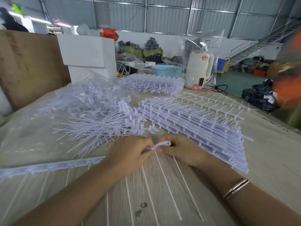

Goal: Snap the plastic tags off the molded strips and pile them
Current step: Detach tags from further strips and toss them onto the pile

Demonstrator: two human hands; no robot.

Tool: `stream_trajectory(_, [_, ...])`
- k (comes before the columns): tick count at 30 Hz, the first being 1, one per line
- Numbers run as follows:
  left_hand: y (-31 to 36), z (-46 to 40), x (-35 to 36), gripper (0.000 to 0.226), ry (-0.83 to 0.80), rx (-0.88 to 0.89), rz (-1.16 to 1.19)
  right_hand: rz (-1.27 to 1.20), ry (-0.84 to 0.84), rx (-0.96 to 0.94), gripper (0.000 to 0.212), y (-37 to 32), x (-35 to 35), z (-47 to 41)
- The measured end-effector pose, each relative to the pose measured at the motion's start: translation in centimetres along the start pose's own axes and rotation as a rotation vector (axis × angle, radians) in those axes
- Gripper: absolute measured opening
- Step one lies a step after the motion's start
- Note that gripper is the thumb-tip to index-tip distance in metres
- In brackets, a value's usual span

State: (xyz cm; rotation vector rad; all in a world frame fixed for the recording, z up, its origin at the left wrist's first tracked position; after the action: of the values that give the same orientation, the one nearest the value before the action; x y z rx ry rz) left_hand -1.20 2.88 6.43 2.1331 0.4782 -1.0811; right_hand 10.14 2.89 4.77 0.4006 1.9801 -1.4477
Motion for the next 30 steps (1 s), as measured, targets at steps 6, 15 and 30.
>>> stream_trajectory(6, [-0.7, 0.2, -0.3, 0.010, 0.044, -0.123, 0.459, 0.000, 0.109, -0.088, 0.013, -0.5, -0.8, -0.2])
stream_trajectory(15, [-0.8, 0.1, -1.0, 0.012, 0.064, -0.194, 0.773, -0.529, 0.149, 0.064, 0.009, 1.9, -2.1, -0.6])
stream_trajectory(30, [-1.6, -0.9, -1.2, 0.050, -0.077, -0.216, -0.154, 0.488, 0.141, 0.238, 0.036, 4.7, -2.9, -2.0])
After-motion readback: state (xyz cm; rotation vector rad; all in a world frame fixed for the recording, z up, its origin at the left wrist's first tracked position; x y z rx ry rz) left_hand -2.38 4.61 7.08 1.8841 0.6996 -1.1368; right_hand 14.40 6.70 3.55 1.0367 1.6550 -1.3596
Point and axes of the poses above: each hand's wrist, its own z-axis away from the middle knuckle, its own x-axis out of the palm, y = z × x, the point moved 9 cm from there along -z, towards the middle knuckle, and after that the axes turned 13 degrees about z, right-handed, at the moved point
